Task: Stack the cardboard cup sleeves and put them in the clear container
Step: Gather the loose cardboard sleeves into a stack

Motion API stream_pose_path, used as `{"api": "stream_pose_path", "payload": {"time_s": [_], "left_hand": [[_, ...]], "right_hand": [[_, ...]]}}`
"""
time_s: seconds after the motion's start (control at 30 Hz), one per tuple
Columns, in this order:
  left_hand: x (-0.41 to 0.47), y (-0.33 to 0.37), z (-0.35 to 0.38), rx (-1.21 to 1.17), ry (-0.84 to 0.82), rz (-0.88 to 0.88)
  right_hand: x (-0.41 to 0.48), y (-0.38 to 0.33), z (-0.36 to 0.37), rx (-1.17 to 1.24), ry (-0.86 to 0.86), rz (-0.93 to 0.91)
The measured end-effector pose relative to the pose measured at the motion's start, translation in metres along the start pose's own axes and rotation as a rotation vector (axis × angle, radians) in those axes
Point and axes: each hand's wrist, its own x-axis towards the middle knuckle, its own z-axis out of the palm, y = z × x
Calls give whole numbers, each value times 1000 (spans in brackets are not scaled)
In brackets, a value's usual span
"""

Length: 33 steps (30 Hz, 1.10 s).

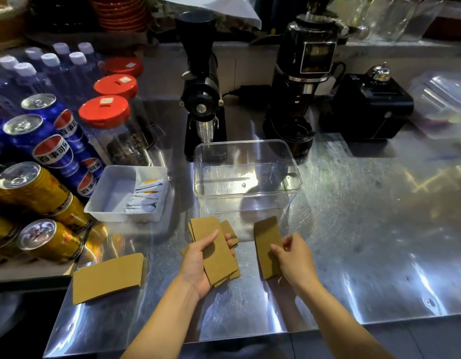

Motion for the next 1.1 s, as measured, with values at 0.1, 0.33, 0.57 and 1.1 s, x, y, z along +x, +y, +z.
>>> {"api": "stream_pose_path", "payload": {"time_s": [0.1,0.33,0.57,1.1], "left_hand": [[3,-4,9,24,-32,-18],[3,-16,27,-22,-186,-126],[1,-17,11,-86,-197,-96],[-34,11,-44,-260,-105,183]], "right_hand": [[-5,-10,-7,294,-32,-29],[-26,-30,10,489,-246,-104],[-34,-30,30,102,-207,-279],[29,-44,59,-475,-389,-603]]}}
